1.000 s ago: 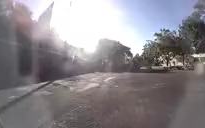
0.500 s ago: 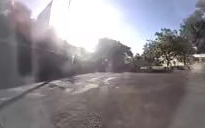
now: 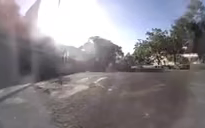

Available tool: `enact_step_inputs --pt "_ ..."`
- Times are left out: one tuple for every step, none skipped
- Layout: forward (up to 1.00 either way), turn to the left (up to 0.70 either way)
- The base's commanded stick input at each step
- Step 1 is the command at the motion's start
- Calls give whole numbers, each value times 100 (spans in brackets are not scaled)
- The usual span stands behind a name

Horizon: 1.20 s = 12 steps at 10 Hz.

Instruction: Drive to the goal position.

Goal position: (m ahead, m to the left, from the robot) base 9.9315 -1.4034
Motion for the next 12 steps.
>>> enact_step_inputs --pt "50 0" --pt "50 0" --pt "50 0" --pt "50 0" --pt "50 0" --pt "50 0" --pt "50 0" --pt "50 0" --pt "50 0" --pt "50 0" --pt "50 0" --pt "50 0"
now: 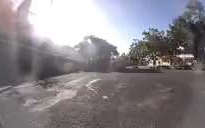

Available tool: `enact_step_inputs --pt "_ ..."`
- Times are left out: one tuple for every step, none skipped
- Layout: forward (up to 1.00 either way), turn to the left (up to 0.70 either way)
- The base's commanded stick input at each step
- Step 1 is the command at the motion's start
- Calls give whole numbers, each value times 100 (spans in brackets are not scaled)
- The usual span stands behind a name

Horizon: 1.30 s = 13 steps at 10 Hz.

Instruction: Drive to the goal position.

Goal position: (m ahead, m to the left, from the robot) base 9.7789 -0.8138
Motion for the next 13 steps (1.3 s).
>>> enact_step_inputs --pt "50 0" --pt "50 0" --pt "50 0" --pt "50 0" --pt "50 0" --pt "50 0" --pt "50 0" --pt "50 0" --pt "50 0" --pt "50 0" --pt "50 0" --pt "50 0" --pt "50 0"
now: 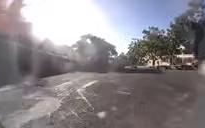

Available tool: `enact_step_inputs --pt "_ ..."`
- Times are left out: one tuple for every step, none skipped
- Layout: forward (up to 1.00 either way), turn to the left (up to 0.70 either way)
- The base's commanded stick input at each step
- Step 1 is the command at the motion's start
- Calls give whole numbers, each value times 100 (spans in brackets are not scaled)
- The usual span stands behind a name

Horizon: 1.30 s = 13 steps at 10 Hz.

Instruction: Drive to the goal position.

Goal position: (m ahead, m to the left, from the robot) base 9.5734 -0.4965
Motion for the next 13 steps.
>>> enact_step_inputs --pt "50 0" --pt "50 0" --pt "50 0" --pt "50 0" --pt "50 0" --pt "50 0" --pt "50 0" --pt "50 0" --pt "50 0" --pt "50 0" --pt "50 0" --pt "50 0" --pt "50 0"
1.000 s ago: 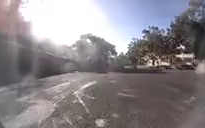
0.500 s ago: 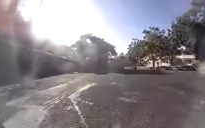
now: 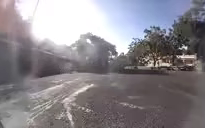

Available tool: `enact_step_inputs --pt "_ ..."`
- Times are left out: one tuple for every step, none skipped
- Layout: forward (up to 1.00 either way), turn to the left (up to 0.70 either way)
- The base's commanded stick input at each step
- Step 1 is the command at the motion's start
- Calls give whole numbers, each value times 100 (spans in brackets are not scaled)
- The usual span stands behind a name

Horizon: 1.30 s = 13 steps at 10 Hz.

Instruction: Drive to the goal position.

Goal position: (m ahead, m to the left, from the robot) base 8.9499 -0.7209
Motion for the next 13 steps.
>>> enact_step_inputs --pt "50 0" --pt "50 0" --pt "50 0" --pt "50 0" --pt "50 0" --pt "50 0" --pt "50 0" --pt "50 0" --pt "50 0" --pt "50 0" --pt "50 0" --pt "50 0" --pt "50 -50"
